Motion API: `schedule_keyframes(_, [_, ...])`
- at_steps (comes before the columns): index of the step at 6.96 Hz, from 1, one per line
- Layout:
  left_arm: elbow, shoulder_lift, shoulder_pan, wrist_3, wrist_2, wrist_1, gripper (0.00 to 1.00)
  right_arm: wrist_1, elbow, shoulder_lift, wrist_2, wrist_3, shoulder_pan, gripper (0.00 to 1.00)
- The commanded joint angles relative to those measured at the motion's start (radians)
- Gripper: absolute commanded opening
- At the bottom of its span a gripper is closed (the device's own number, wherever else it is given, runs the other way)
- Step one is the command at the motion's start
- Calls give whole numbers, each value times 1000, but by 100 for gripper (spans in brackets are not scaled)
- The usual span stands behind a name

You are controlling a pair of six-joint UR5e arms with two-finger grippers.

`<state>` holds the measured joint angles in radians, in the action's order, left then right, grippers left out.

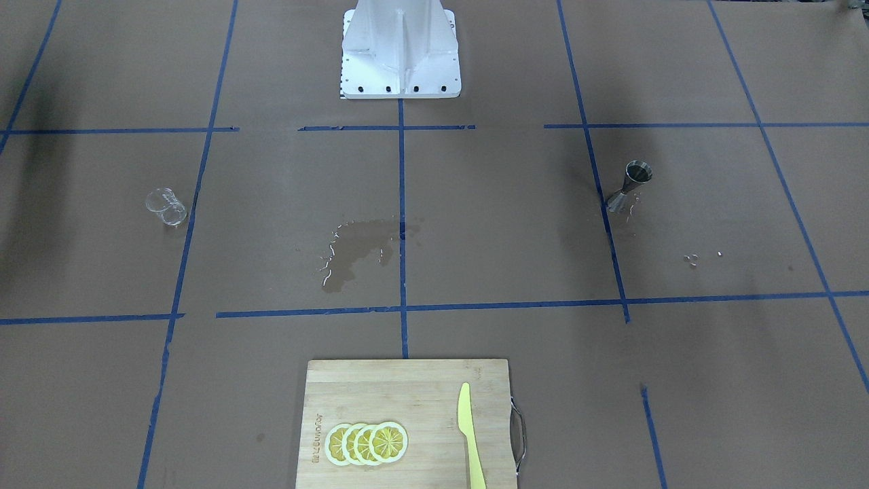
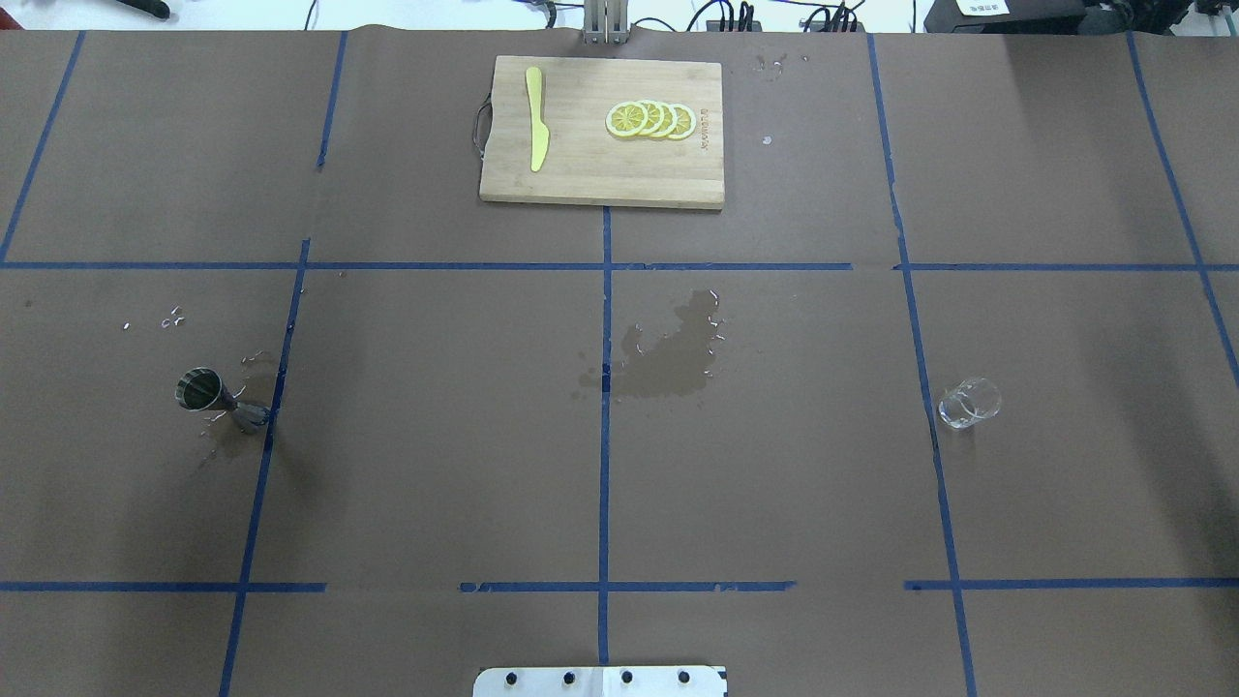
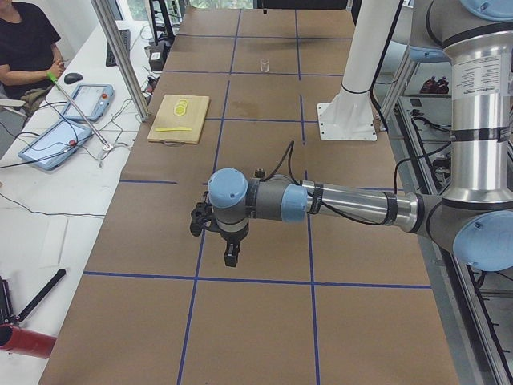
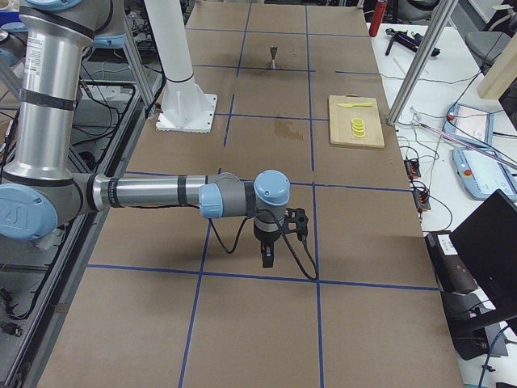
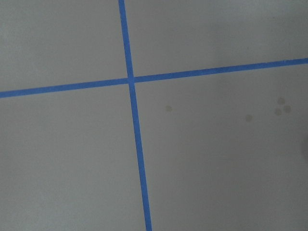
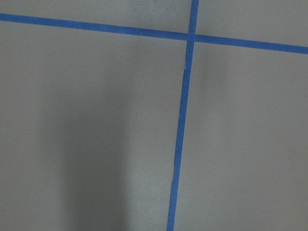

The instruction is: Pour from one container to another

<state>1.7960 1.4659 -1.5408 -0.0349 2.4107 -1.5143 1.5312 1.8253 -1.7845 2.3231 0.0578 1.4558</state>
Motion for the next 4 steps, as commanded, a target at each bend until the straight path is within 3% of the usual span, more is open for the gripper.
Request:
schedule_keyframes(1, [-15,4,-1,0,-56,2,100,7,20,-9,51,0,67,100])
schedule_keyframes(4, [-18,13,-1,0,-70,3,100,42,67,3,62,0,72,100])
